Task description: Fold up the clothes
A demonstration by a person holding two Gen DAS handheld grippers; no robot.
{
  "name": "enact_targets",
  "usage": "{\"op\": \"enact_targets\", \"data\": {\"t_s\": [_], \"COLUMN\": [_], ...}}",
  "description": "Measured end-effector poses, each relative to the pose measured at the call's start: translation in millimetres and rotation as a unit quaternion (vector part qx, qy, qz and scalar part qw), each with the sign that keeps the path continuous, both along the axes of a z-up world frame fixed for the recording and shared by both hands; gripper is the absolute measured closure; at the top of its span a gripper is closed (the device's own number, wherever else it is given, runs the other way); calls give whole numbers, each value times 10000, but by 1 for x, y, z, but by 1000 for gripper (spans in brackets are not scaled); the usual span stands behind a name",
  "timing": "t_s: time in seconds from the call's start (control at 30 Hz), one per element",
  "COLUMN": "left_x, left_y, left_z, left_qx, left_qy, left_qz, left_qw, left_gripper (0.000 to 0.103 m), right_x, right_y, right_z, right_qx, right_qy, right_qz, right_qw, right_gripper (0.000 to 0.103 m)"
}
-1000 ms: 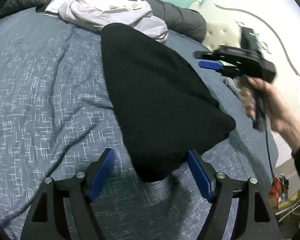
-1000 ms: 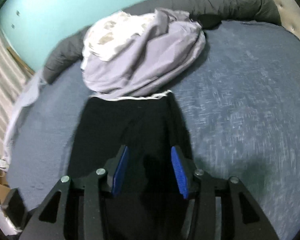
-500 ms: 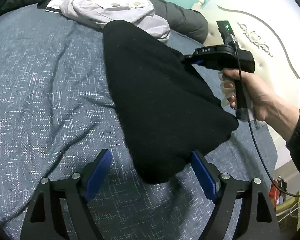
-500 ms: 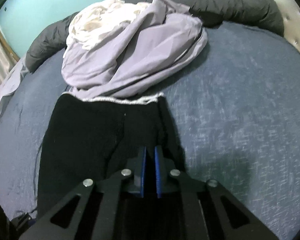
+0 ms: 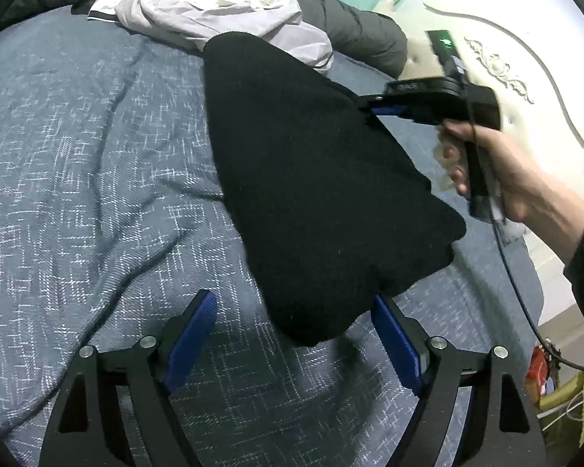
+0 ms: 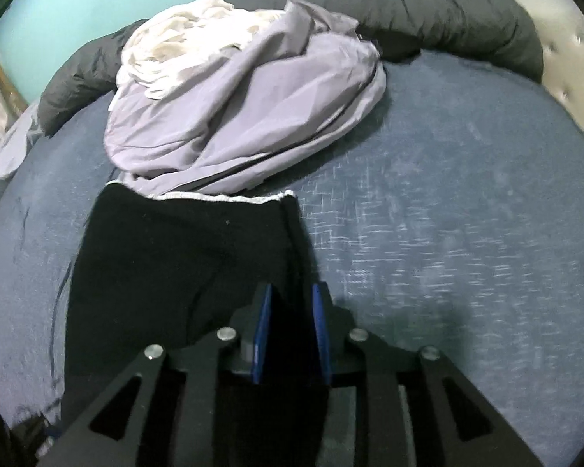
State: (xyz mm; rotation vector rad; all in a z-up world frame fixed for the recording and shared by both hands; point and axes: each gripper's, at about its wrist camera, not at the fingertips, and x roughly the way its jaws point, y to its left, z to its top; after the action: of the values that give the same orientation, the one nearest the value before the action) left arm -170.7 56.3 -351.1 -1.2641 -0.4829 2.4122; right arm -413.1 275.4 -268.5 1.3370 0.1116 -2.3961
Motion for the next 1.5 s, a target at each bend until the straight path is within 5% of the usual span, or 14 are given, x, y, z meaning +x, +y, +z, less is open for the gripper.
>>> {"op": "enact_targets", "data": {"t_s": [0.17, 0.3, 0.5, 0.63, 0.73, 0.87, 1.3, 1.4, 1.5], "left_x": [-1, 0, -1, 0, -2, -1, 12, 16, 18], "left_y": [0, -3, -8, -13, -16, -17, -33, -38, -39], "left_z": [11, 16, 18, 20, 21, 22, 35, 35, 33], "left_qx": [36, 44, 42, 62, 86, 99, 54, 34, -22], "left_qy": [164, 235, 241, 261, 261, 254, 312, 301, 263], "left_qz": [57, 91, 107, 131, 164, 174, 338, 420, 467], "left_qw": [9998, 9997, 9996, 9996, 9995, 9995, 9989, 9987, 9986], "left_gripper": [19, 18, 19, 18, 19, 18, 18, 18, 18], "right_x": [45, 74, 85, 88, 101, 115, 117, 129, 135], "right_y": [3, -4, 18, 31, 24, 0, 21, 23, 17], "right_z": [20, 1, -31, -23, -4, -13, -20, -9, -19], "right_qx": [-379, -70, 510, 316, -69, 180, 310, 29, 245], "right_qy": [-64, -453, -339, -209, 6, -214, -293, -158, -250], "right_qz": [513, 843, 297, -17, 249, 833, 473, 594, 761], "right_qw": [9979, 9954, 9977, 9993, 9997, 9961, 9980, 9981, 9965], "right_gripper": [82, 83, 93, 93, 93, 93, 96, 96, 96]}}
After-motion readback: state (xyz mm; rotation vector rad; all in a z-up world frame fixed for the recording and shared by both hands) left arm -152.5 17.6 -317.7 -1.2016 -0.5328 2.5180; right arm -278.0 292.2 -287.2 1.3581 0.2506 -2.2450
